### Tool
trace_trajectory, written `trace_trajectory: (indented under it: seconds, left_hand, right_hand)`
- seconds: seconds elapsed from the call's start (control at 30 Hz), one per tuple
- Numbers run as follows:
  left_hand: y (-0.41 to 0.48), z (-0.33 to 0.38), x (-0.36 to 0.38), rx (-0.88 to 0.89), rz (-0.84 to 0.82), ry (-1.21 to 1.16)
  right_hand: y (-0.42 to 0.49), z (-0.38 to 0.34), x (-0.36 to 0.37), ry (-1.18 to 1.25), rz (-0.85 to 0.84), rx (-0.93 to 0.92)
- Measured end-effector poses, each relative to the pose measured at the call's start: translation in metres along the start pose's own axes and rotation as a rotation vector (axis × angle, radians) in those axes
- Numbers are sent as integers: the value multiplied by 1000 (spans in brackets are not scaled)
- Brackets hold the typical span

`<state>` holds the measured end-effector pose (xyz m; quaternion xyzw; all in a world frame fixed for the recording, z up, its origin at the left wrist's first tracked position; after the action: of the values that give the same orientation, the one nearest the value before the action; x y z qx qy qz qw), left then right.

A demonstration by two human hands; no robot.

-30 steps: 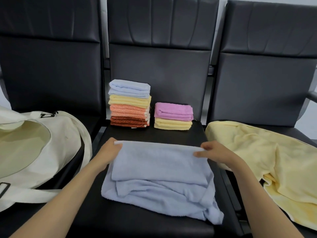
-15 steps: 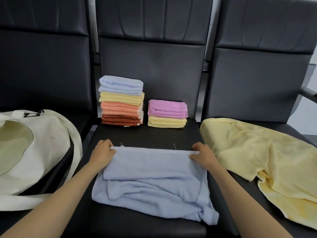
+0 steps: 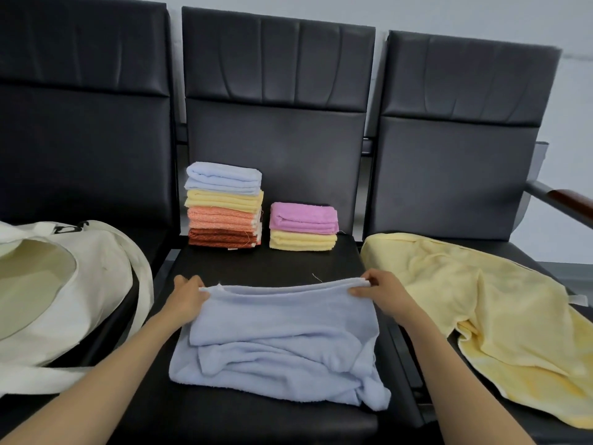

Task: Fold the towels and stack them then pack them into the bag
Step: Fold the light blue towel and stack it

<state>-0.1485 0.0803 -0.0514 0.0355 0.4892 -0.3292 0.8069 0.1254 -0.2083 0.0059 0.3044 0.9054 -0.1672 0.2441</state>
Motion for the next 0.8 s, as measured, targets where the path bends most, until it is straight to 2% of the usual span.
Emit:
trace_trajectory:
  seconds: [0.1, 0.2, 0.27, 0.37, 0.43, 0.5, 0.57, 0.7, 0.8]
  left_hand:
    - [-14, 20, -30, 131, 67, -247]
    - [-37, 56, -70, 334, 61, -740]
    - [-53, 79, -97, 412, 25, -1089]
    - [-66, 100, -136, 504, 85, -1338]
    - [-70, 107, -148, 522, 139, -1251]
    - [-73, 108, -150, 503, 205, -1039]
    - [-75, 106, -151, 505, 258, -962]
    - [-90, 110, -168, 577, 408, -912]
    - [-102, 119, -184, 591, 524, -816]
  right_hand:
    - [-14, -18, -17, 45, 16, -44]
    - [-26, -53, -50, 18, 78, -153]
    - [-39, -82, -75, 174, 147, -271]
    - [-60, -117, -112, 384, 259, -426]
    - [-62, -129, -120, 389, 232, -439]
    - [-59, -130, -117, 270, 199, -386]
    - [-59, -131, -115, 205, 212, -372]
    - [-68, -137, -122, 400, 299, -448]
    - [-70, -150, -123, 419, 305, -495]
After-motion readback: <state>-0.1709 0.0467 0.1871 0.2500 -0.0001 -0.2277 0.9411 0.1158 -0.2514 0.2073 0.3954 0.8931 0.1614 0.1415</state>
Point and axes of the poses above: each hand's wrist, its own y-axis towards the middle knuckle, its own x-axis out of the palm, z = x × y, the point moved 8 cm from there along y, towards the middle knuckle, and after that the axes turned 8 degrees about -z, right-handed, at the moved point
